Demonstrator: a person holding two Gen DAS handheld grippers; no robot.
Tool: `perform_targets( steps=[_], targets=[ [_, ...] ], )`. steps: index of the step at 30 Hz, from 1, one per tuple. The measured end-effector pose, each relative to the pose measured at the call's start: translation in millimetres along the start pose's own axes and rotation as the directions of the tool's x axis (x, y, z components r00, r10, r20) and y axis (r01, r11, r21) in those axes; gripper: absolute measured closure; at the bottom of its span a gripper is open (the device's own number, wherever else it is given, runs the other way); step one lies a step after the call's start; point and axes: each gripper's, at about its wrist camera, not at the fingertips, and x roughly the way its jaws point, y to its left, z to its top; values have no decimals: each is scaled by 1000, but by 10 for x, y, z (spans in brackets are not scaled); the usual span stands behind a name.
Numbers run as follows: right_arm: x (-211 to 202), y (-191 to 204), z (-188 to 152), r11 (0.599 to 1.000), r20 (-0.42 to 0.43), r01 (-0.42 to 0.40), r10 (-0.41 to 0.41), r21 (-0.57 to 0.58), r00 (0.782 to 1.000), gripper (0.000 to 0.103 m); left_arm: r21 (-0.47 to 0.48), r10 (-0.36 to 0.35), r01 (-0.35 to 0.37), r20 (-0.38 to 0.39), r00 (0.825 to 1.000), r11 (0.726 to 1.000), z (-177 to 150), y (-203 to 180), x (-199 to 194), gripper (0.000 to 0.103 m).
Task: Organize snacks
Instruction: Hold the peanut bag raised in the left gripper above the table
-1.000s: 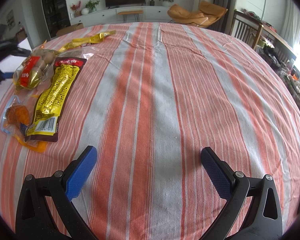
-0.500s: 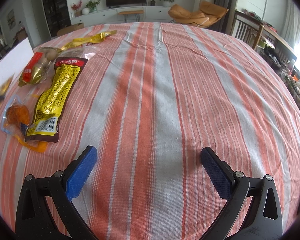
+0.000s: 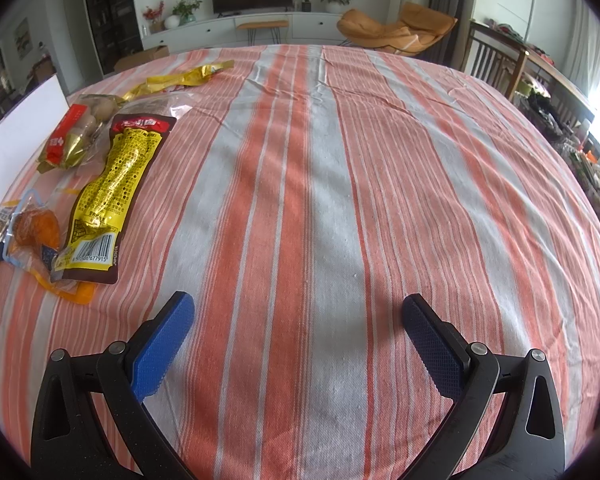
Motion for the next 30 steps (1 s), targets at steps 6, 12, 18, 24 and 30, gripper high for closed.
perform_targets(
  steps=[6,12,18,24,30],
  targets=[
    [-1,-2,0,1000,0,0,0,0,1000,0,0,0,0,0,1000,1000,-3,2,7,0],
    [-1,-5,-2,1000,0,0,0,0,1000,0,0,-1,1,0,1000,1000,5,-3,16,0],
    [-3,-7,-2,1000,0,0,0,0,1000,0,0,-1,1,0,1000,1000,5,4,13,0],
    [-2,-5,-1,1000,0,0,0,0,1000,0,0,-1,1,1,1000,1000,5,2,14,0],
    [-2,-10,-3,1000,0,0,0,0,1000,0,0,-2,2,1,1000,1000,5,2,15,0]
  ],
)
